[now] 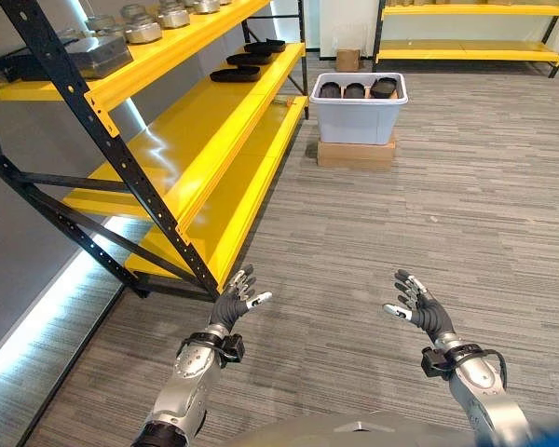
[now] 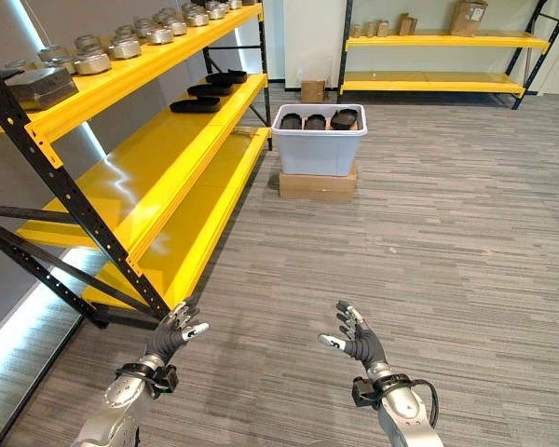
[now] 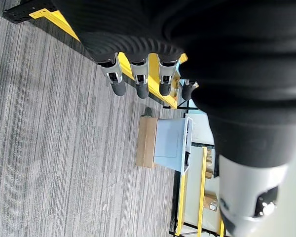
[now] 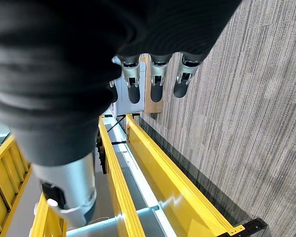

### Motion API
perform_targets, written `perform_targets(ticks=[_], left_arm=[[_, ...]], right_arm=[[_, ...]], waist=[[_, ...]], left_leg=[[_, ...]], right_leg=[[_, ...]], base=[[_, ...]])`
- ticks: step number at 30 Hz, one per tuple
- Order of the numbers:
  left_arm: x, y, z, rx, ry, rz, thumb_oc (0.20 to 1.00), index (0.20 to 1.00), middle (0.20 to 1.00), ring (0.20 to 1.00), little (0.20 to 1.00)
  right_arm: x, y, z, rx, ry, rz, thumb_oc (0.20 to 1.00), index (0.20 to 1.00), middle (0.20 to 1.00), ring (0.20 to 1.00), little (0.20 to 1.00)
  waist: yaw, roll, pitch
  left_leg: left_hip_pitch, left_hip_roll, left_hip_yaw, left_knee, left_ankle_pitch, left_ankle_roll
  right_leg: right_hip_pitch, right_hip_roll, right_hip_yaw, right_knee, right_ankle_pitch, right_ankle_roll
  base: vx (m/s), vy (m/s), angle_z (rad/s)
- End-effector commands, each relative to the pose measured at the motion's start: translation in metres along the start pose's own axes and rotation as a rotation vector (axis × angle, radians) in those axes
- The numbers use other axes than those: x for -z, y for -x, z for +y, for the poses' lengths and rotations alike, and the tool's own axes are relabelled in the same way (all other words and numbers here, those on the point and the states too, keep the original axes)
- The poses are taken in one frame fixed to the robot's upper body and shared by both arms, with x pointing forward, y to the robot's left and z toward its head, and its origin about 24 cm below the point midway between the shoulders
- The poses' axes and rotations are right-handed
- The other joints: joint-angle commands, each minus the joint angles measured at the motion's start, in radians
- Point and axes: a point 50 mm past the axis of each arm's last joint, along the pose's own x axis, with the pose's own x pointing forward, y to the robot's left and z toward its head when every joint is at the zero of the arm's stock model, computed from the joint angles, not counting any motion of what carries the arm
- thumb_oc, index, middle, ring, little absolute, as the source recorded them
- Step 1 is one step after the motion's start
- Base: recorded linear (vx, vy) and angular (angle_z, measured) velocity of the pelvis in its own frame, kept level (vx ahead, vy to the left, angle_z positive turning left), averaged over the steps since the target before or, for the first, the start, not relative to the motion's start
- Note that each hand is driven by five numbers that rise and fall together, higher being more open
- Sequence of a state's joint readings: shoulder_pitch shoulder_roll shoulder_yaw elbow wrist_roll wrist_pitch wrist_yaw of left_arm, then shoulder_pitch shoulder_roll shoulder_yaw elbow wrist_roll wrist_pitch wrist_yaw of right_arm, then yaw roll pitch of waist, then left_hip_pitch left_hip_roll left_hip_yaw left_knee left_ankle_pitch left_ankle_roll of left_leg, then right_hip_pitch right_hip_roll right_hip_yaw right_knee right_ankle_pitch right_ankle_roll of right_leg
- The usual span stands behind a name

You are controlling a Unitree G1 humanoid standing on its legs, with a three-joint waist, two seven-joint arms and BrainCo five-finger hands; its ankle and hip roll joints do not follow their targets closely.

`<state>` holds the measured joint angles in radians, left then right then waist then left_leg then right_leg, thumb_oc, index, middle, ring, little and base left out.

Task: Move parts from the plastic box to the shelf.

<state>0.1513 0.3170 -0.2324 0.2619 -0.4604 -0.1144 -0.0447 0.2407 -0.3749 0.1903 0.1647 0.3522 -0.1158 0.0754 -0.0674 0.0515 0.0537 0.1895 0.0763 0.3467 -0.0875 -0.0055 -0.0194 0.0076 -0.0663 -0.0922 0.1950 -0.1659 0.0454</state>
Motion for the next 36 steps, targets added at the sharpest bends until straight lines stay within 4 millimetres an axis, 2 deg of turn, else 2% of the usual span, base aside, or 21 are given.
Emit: perform_targets(ticks=[1,36], left_arm=[[-0.0211,-0.0019,0.0073,0.011,-0.025,-0.099,1.0,1.0,1.0,1.0,1.0],[-0.0257,-0.0025,0.0073,-0.005,-0.041,-0.118,1.0,1.0,1.0,1.0,1.0]], right_arm=[[-0.0156,-0.0047,0.0062,-0.026,-0.025,-0.096,1.0,1.0,1.0,1.0,1.0],[-0.0116,-0.004,0.0126,-0.058,-0.066,-0.079,1.0,1.0,1.0,1.0,1.0]], waist=[[-0.011,-0.081,-0.01],[-0.002,-0.077,0.001]], left_leg=[[0.014,0.035,0.001,0.0,-0.021,-0.027],[0.012,0.03,-0.011,0.0,-0.021,-0.026]], right_leg=[[0.102,-0.092,-0.046,-0.272,0.241,0.108],[0.107,-0.097,-0.053,-0.275,0.244,0.109]], base=[[0.0,0.0,0.0],[0.0,0.0,0.0]])
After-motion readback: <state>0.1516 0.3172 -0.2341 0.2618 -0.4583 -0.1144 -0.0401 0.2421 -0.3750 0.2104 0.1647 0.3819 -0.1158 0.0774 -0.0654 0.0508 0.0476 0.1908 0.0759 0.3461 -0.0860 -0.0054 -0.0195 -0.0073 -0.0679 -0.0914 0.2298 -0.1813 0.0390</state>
